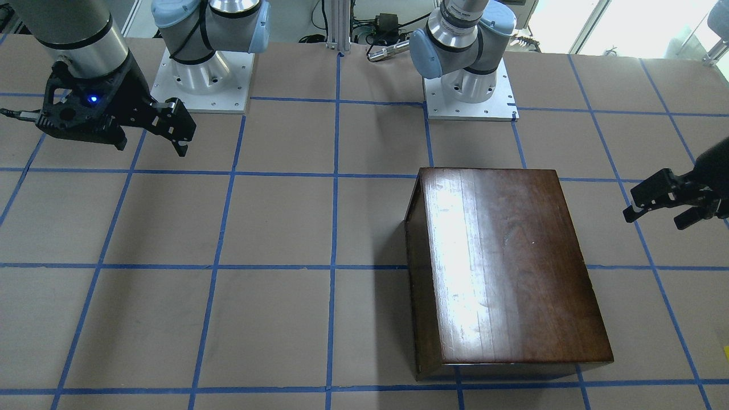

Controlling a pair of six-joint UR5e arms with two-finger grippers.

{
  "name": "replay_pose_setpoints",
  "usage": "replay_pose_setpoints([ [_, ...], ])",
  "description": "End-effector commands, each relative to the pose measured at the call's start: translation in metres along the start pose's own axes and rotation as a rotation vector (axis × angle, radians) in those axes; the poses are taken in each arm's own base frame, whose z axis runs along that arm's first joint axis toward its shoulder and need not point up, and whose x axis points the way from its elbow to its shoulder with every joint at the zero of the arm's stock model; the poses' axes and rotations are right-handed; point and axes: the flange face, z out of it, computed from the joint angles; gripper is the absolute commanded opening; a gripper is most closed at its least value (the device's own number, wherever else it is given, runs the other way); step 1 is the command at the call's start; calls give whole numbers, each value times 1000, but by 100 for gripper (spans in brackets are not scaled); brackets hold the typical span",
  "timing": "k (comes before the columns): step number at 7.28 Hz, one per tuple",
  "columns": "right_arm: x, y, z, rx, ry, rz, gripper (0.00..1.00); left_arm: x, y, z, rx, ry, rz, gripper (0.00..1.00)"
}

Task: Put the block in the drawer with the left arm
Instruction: 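Lower the left gripper and hook the white drawer handle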

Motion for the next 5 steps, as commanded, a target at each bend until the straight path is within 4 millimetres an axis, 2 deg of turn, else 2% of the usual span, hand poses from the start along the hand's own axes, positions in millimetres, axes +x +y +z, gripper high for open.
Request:
replay_pose_setpoints([
  [1, 0, 0, 0, 1, 0, 0, 100, -17, -6, 22, 11, 76, 0, 100],
  [5, 0, 0, 0, 1, 0, 0, 100, -40, -20, 75, -37, 115, 5, 100],
])
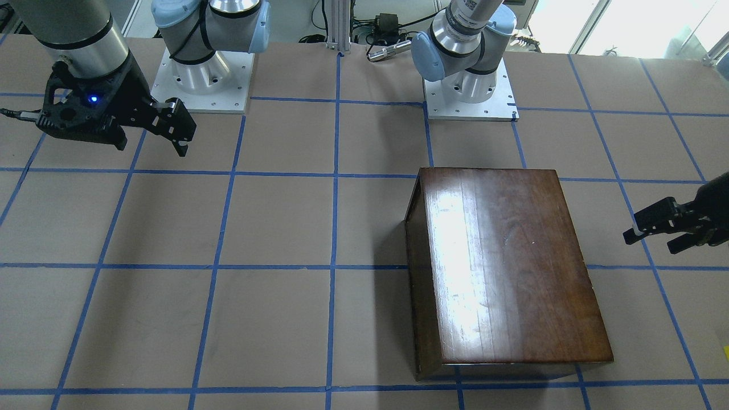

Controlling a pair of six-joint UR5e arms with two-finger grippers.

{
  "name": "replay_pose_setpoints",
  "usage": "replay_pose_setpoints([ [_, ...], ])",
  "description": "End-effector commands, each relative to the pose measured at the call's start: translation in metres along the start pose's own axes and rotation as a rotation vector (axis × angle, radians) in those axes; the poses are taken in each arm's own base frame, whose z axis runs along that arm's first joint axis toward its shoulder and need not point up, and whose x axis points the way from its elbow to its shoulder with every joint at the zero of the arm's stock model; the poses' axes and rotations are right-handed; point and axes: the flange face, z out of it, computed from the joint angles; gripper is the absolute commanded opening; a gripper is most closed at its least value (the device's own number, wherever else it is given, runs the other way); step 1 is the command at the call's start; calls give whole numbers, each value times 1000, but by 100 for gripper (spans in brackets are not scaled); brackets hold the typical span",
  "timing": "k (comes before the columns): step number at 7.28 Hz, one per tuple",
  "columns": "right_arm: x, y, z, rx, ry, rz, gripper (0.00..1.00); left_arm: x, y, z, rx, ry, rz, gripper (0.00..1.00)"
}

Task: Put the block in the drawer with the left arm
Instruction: 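Lower the left gripper and hook the white drawer handle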

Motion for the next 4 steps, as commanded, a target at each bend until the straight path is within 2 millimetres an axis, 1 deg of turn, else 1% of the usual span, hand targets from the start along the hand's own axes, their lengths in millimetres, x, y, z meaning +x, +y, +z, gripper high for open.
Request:
replay_pose_setpoints([
  [1, 1, 0, 0, 0, 0, 1, 100, -9, -6, 24, -18, 35, -8, 100],
  [2, 0, 0, 0, 0, 0, 0, 100, -8, -8, 33, -8, 77, -14, 100],
  [4, 0, 0, 0, 0, 0, 0, 100, -9, -2, 57, -39, 110, -40, 100],
])
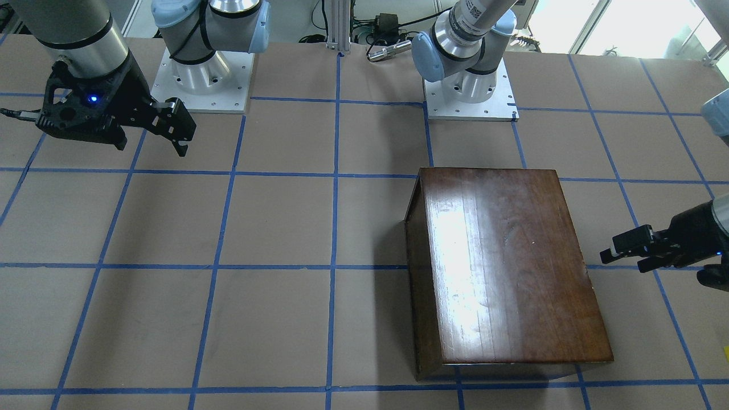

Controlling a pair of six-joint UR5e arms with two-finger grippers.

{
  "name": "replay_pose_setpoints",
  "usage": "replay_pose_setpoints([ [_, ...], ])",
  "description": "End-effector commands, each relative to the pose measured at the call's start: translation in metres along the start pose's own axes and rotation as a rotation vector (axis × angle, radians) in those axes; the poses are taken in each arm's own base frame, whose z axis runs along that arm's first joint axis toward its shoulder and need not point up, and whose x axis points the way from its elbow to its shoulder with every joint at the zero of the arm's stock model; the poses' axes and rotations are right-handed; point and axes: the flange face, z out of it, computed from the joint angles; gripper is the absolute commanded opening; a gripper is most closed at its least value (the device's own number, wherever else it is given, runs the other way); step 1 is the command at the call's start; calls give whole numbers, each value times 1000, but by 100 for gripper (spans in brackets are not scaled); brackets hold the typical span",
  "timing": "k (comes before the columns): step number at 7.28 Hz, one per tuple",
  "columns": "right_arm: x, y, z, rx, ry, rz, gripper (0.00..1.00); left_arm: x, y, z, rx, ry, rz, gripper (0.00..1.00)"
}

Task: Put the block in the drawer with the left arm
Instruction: 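Lower the left gripper and hook the white drawer handle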

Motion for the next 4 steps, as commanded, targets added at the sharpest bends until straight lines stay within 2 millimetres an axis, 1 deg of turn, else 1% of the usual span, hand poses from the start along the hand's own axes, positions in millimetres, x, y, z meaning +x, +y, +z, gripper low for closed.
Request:
replay_pose_setpoints([
  [1, 0, 0, 0, 0, 0, 0, 100, -2, 2, 21, -16, 42, -16, 100],
  [4, 0, 0, 0, 0, 0, 0, 100, -8, -2, 35, -28, 60, -27, 100],
])
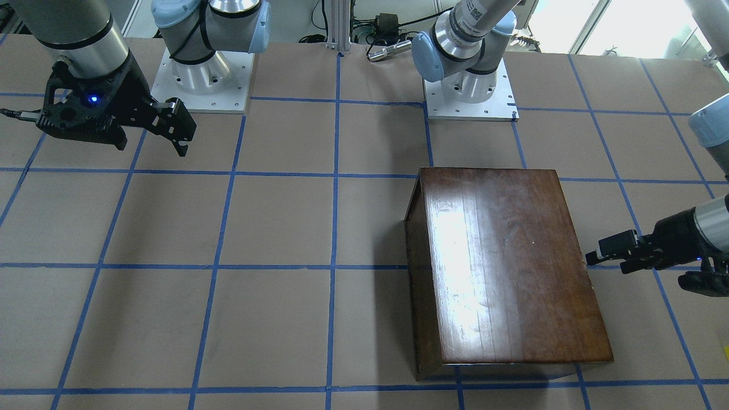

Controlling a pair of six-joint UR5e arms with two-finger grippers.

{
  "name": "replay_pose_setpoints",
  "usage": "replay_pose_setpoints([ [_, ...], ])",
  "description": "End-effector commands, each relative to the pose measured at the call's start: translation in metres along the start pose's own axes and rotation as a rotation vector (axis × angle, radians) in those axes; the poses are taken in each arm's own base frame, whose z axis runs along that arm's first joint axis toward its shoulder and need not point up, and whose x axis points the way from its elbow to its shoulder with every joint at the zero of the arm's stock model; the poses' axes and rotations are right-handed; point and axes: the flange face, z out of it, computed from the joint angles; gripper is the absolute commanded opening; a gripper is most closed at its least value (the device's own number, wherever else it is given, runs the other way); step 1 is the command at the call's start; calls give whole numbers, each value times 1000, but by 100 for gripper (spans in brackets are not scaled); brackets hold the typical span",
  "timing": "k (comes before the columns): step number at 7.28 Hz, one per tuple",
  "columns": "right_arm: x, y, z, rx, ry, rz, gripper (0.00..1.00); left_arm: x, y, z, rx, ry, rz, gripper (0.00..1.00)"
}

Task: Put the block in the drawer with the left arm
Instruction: 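Lower the left gripper and hook the white drawer handle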

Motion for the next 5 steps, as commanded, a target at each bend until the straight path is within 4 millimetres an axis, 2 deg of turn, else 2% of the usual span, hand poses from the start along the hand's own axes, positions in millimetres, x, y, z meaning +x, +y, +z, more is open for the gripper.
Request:
replay_pose_setpoints([
  [1, 1, 0, 0, 0, 0, 2, 100, -4, -2, 8, -9, 9, -12, 100],
  [5, 0, 0, 0, 0, 0, 0, 100, -4, -2, 11, -17, 14, -27, 100],
])
